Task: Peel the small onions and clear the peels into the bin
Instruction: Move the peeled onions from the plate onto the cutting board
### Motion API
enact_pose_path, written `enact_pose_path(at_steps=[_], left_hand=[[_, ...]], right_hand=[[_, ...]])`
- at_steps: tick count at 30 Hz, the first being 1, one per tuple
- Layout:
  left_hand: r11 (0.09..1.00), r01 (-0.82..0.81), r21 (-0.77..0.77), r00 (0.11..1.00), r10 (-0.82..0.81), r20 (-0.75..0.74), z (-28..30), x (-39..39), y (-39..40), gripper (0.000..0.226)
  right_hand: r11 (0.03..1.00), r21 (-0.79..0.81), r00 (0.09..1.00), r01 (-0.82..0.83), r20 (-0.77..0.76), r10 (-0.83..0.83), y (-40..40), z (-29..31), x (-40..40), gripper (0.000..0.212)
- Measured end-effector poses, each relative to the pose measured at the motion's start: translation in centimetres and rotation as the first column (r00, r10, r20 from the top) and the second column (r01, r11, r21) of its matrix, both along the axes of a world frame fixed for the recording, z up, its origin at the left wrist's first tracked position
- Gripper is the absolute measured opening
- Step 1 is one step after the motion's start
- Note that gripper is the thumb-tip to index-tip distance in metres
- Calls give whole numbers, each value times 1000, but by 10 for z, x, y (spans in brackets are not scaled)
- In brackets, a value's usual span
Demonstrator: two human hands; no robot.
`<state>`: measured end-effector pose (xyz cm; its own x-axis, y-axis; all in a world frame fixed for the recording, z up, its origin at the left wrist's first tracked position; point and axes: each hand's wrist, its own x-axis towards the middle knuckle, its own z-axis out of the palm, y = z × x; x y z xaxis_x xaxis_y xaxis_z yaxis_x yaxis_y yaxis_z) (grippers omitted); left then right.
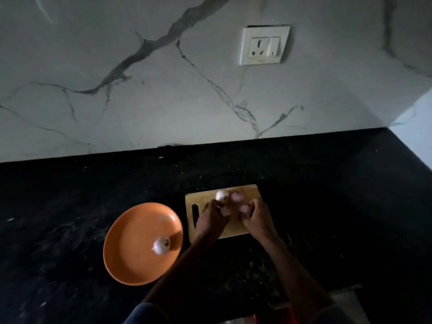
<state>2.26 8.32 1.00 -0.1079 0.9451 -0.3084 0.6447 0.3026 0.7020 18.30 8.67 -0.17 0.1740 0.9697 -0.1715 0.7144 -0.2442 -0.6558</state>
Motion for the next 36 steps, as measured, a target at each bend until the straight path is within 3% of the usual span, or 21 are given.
enact_pose_path(at_steps=[12,17,21,24,28,32,36], left_hand=[[998,-35,51,994,29,109,-6,-6,-6,42],[999,2,41,998,-4,55,-10,-9,-4,50],[998,-4,67,997,-2,79,-8,-12,-8,49],[992,-29,120,996,18,90,-4,-18,-11,45],[972,-124,201,988,102,115,9,-45,-16,30],[940,-217,264,976,208,62,27,-103,-36,21],[939,-295,175,947,312,-80,19,-164,-74,26]], right_hand=[[997,23,997,-75,0,75,1,0,0,50],[994,12,994,-106,4,106,-1,8,7,62],[996,21,996,-91,26,91,-1,16,10,58],[985,134,990,-105,106,91,3,28,3,51],[935,238,964,-264,87,250,12,45,-34,40],[827,152,839,-541,26,544,6,55,-97,41],[648,20,648,-762,40,761,-13,53,-149,54]])
